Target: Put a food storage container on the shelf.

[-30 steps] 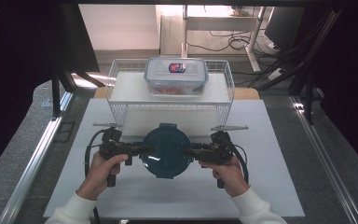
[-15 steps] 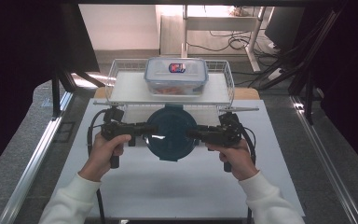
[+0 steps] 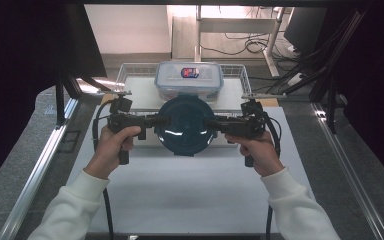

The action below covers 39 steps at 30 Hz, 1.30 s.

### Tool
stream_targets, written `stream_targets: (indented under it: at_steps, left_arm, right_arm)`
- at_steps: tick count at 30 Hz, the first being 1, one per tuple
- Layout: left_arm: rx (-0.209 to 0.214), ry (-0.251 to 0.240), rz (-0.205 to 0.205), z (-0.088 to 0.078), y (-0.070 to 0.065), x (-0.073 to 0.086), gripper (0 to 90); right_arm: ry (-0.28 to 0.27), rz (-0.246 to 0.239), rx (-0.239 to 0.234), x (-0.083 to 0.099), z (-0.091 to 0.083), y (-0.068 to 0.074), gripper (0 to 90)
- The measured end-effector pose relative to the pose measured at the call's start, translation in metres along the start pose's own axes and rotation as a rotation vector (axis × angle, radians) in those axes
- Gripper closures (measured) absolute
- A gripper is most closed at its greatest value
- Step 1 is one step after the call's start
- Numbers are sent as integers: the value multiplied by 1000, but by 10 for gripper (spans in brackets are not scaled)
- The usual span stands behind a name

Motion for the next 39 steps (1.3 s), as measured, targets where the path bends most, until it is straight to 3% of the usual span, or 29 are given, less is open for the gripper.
stream_targets:
  at_steps: [18, 25, 28, 32, 39]
  left_arm:
    - [9, -36, 25, -7, -4, -52, 424]
    - [25, -33, 19, -8, -1, -86, 424]
    - [29, -42, 16, -7, 2, -105, 424]
    - [31, -52, 12, -5, 7, -118, 425]
    - [40, -45, 13, 3, 24, -138, 423]
  right_arm:
    - [-13, -42, -1, -54, -9, 12, 460]
    - [-43, -44, 0, -82, -13, 14, 463]
    - [-55, -46, 4, -105, -13, 15, 463]
    - [-58, -46, 6, -124, -11, 12, 464]
    - [-56, -40, 13, -146, -5, 1, 465]
Point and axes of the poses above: each handheld gripper's, and its own axes: z roughly forward along the jaws, x roughly out of its underside, y roughly to its left, the point moved 5 cm from there along z, roughly forward along the jaws, and after that the axes turned 7 degrees about z, right-handed, at the moved point
